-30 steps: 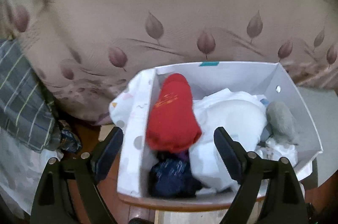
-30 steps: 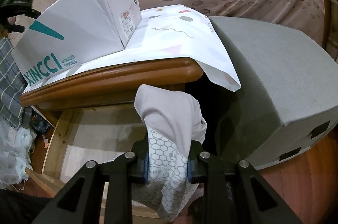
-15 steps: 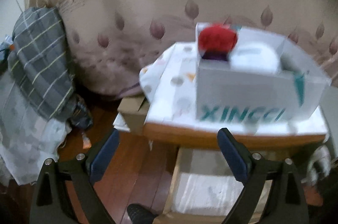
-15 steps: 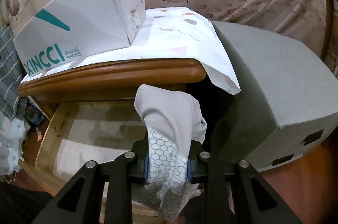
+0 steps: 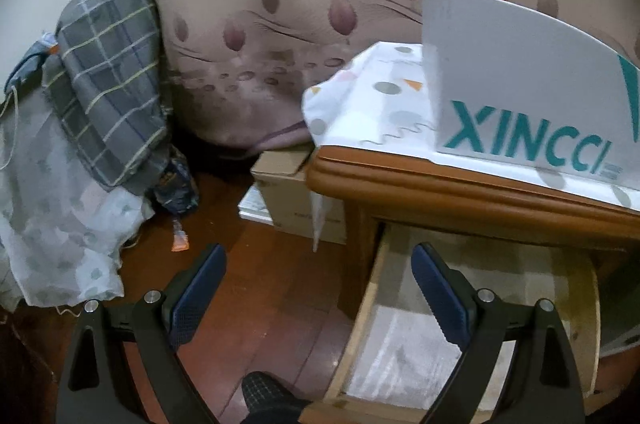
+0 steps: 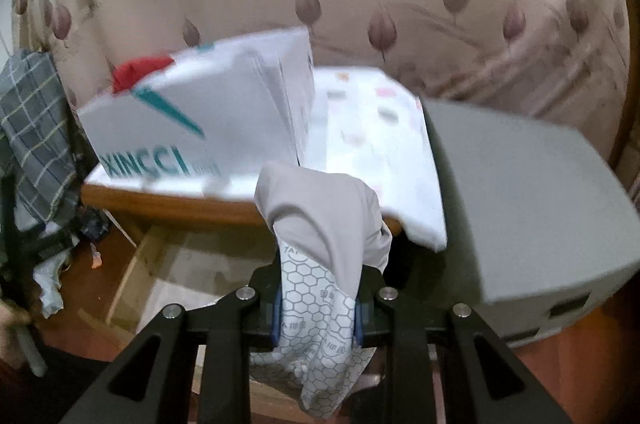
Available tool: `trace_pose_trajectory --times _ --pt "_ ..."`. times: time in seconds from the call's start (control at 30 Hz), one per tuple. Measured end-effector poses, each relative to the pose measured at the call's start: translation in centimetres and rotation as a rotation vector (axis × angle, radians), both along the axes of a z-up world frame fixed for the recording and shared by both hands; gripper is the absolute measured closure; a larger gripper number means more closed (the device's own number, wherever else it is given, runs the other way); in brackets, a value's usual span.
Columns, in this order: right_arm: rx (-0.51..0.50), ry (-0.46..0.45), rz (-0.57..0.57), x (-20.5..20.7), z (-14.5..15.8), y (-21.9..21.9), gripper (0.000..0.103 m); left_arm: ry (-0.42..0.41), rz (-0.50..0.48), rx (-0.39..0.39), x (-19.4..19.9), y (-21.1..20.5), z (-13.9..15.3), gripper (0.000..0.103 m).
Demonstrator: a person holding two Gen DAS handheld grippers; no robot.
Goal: Take underwear out of drawer
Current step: 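Move the left tool away while the right tool carries the grey cloth to the box, then lower the grey patterned cloth into the box and open the right tool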
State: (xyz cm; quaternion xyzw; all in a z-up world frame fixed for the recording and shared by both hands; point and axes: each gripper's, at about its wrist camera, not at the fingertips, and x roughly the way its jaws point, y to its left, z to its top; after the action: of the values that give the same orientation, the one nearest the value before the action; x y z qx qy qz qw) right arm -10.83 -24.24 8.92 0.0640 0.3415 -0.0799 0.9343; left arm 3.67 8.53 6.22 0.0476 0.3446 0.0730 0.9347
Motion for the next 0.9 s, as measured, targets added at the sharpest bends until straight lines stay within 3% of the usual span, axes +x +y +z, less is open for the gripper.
trace_pose_trajectory --times 0.2,0.43,0.7,0.9 --pt "-0.040 -0.099 0.065 3.0 7.2 1.1 0.079 0.030 -0.003 -0.017 0.4 0.6 -0.2 0.010" --pt "-0.103 -0.122 0.136 9.4 11.2 3.3 0.078 0.029 0.033 -0.056 0.3 2.2 0.2 0.010" --pt "-0.107 -0.038 0.154 16.7 10.5 5.4 0.078 0.033 0.061 -0.075 0.4 3.3 0.3 0.010" --pt "-0.195 0.036 0.143 20.8 8.5 6.5 0.077 0.040 0.070 -0.085 0.5 4.1 0.4 0.010"
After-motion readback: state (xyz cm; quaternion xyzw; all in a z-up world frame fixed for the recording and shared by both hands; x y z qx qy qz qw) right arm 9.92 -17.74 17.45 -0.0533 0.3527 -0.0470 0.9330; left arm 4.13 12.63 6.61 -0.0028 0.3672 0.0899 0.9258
